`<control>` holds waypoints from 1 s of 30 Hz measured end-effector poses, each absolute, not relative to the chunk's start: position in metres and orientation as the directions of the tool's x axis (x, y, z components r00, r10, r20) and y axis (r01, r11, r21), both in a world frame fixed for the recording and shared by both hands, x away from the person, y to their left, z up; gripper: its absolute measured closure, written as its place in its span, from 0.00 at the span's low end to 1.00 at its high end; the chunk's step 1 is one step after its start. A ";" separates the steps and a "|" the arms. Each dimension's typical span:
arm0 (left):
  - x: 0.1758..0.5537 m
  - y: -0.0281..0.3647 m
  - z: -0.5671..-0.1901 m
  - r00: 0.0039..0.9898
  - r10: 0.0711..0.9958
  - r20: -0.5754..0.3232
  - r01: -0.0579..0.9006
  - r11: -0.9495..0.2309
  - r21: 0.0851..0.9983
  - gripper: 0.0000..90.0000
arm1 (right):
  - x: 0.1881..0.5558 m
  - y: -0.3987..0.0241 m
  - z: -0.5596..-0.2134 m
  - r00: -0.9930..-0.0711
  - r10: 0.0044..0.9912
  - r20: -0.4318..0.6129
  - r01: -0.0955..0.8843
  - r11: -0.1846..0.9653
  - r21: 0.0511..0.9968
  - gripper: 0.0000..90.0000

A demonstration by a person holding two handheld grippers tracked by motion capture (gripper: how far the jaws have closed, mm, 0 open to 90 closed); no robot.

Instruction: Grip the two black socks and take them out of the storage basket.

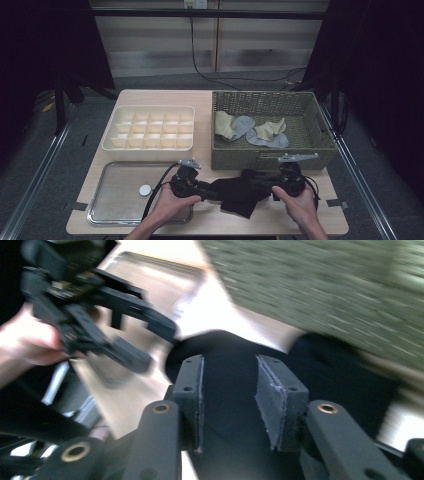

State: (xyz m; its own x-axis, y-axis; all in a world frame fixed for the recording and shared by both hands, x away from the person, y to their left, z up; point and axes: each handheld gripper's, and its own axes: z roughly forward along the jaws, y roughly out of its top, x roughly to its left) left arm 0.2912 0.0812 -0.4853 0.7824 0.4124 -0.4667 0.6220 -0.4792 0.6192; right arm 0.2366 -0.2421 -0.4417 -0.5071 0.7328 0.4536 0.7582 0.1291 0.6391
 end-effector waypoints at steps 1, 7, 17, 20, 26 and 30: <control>0.292 0.081 -0.486 0.783 0.416 -0.463 0.621 -0.479 0.620 0.54 | 0.235 -0.250 -0.445 -0.486 0.750 0.448 0.765 0.118 0.633 0.70; 0.297 0.082 -0.490 0.769 0.448 -0.456 0.637 -0.478 0.605 0.57 | 0.234 -0.282 -0.470 -0.394 0.807 0.440 0.801 0.066 0.595 0.61; 0.296 0.077 -0.497 0.791 0.449 -0.415 0.610 -0.525 0.594 0.70 | 0.240 -0.279 -0.488 -0.372 0.799 0.473 0.835 0.066 0.546 0.67; 0.293 0.074 -0.498 0.809 0.441 -0.389 0.586 -0.547 0.598 0.85 | 0.240 -0.277 -0.489 -0.380 0.784 0.491 0.835 0.063 0.547 0.86; 0.291 0.075 -0.490 0.806 0.411 -0.426 0.590 -0.502 0.633 0.95 | 0.232 -0.285 -0.473 -0.403 0.769 0.496 0.803 0.038 0.594 0.96; 0.287 0.074 -0.479 0.808 0.373 -0.456 0.588 -0.470 0.658 0.95 | 0.220 -0.291 -0.454 -0.416 0.777 0.472 0.779 0.038 0.625 0.95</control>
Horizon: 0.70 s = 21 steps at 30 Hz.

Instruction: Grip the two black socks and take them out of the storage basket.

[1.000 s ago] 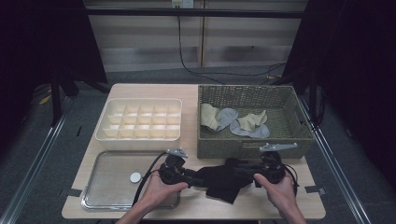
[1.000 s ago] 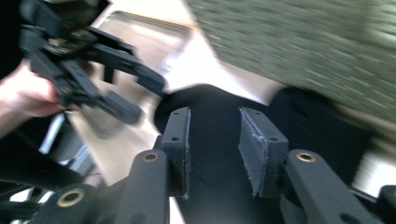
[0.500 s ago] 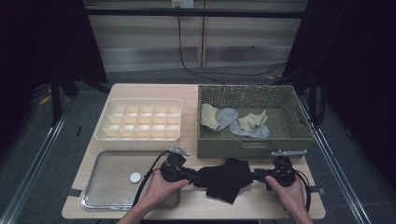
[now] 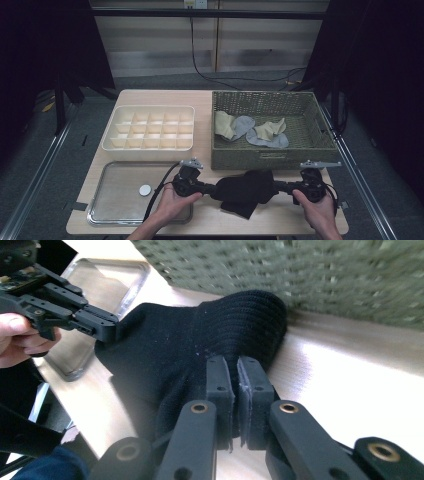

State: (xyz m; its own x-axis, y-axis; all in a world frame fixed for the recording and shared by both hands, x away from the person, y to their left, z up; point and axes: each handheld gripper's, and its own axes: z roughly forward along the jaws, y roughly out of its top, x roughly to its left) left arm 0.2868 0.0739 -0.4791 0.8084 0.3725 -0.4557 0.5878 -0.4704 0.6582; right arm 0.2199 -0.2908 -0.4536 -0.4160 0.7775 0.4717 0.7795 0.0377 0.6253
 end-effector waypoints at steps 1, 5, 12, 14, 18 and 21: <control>0.286 0.073 -0.478 0.810 0.366 -0.458 0.586 -0.467 0.662 0.95 | 0.217 -0.293 -0.449 -0.416 0.780 0.468 0.775 0.034 0.631 0.94; 0.286 0.074 -0.477 0.809 0.376 -0.451 0.586 -0.474 0.657 0.95 | 0.211 -0.292 -0.439 -0.437 0.776 0.454 0.761 0.049 0.647 0.88; 0.298 0.098 -0.474 0.788 0.419 -0.450 0.609 -0.431 0.666 0.95 | 0.218 -0.276 -0.452 -0.461 0.759 0.460 0.767 0.080 0.636 0.86; 0.299 0.102 -0.474 0.787 0.422 -0.450 0.611 -0.430 0.664 0.95 | 0.222 -0.277 -0.456 -0.449 0.780 0.436 0.768 0.087 0.635 0.78; 0.300 0.104 -0.476 0.783 0.438 -0.442 0.615 -0.439 0.655 0.95 | 0.225 -0.285 -0.465 -0.403 0.814 0.418 0.780 0.067 0.622 0.68; 0.300 0.105 -0.476 0.782 0.446 -0.436 0.615 -0.439 0.655 0.95 | 0.226 -0.290 -0.476 -0.363 0.848 0.386 0.799 0.071 0.596 0.59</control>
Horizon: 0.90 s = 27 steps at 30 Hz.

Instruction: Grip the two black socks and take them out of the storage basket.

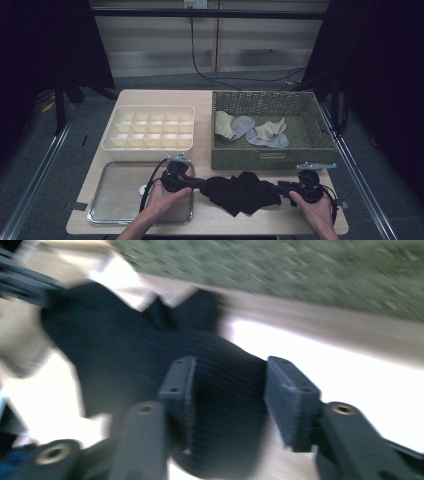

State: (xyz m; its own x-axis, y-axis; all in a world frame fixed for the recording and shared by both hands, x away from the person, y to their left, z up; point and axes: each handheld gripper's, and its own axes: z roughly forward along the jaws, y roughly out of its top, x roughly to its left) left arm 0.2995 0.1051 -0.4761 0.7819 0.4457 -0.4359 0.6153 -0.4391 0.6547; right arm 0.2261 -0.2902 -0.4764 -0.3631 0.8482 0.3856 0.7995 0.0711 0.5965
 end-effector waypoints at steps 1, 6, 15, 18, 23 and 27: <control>0.299 0.105 -0.476 0.777 0.451 -0.440 0.621 -0.431 0.655 0.95 | 0.227 -0.292 -0.479 -0.356 0.849 0.391 0.807 0.069 0.587 0.59; 0.300 0.108 -0.478 0.773 0.454 -0.442 0.626 -0.435 0.647 0.95 | 0.229 -0.290 -0.483 -0.359 0.852 0.381 0.816 0.088 0.571 0.57; 0.299 0.108 -0.482 0.774 0.449 -0.447 0.628 -0.448 0.637 0.94 | 0.229 -0.291 -0.490 -0.342 0.868 0.360 0.828 0.097 0.553 0.61; 0.298 0.107 -0.482 0.776 0.441 -0.451 0.626 -0.455 0.633 0.94 | 0.229 -0.291 -0.492 -0.339 0.864 0.372 0.834 0.094 0.543 0.89; 0.292 0.110 -0.472 0.783 0.421 -0.458 0.618 -0.443 0.649 0.95 | 0.220 -0.305 -0.476 -0.338 0.834 0.436 0.815 0.027 0.579 1.00; 0.282 0.111 -0.469 0.785 0.412 -0.464 0.618 -0.459 0.638 0.95 | 0.206 -0.315 -0.470 -0.325 0.842 0.430 0.821 0.026 0.570 1.00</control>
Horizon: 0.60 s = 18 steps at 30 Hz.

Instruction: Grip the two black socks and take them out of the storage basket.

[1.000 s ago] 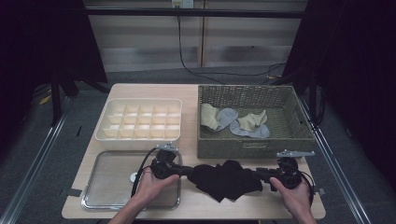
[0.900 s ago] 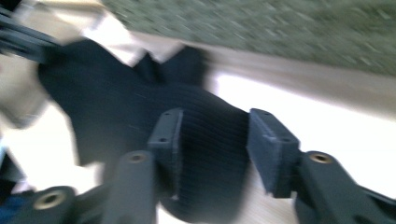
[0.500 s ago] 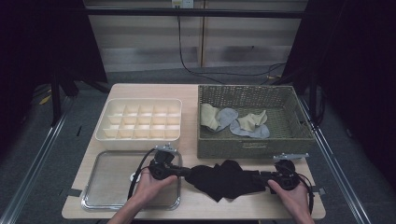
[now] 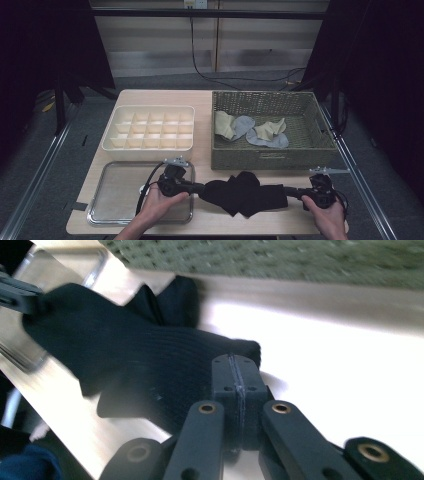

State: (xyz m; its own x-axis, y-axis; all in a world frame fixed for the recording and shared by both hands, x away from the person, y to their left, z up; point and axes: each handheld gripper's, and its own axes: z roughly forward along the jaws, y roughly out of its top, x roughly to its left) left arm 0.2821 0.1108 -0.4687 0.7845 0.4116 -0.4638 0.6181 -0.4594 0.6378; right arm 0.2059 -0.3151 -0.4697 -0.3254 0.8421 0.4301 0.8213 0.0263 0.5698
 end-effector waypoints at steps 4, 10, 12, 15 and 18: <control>0.281 0.105 -0.474 0.779 0.419 -0.466 0.626 -0.481 0.614 0.94 | 0.197 -0.318 -0.474 -0.319 0.856 0.406 0.829 0.044 0.558 0.99; 0.285 0.101 -0.484 0.765 0.437 -0.473 0.644 -0.491 0.587 0.82 | 0.203 -0.311 -0.473 -0.326 0.870 0.369 0.806 0.052 0.590 0.73; 0.288 0.102 -0.482 0.767 0.444 -0.464 0.641 -0.487 0.593 0.78 | 0.207 -0.305 -0.467 -0.349 0.862 0.366 0.790 0.061 0.610 0.69; 0.290 0.103 -0.481 0.761 0.452 -0.465 0.647 -0.473 0.598 0.71 | 0.219 -0.285 -0.459 -0.397 0.838 0.375 0.774 0.087 0.627 0.68; 0.291 0.103 -0.483 0.765 0.471 -0.439 0.641 -0.490 0.591 0.67 | 0.233 -0.262 -0.459 -0.437 0.816 0.378 0.773 0.125 0.622 0.61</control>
State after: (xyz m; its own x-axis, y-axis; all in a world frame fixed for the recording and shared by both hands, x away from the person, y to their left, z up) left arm 0.2909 0.1033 -0.4828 0.7650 0.4712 -0.4390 0.6409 -0.4902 0.5907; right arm 0.2331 -0.2620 -0.4591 -0.4368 0.8161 0.3785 0.7728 0.1251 0.6222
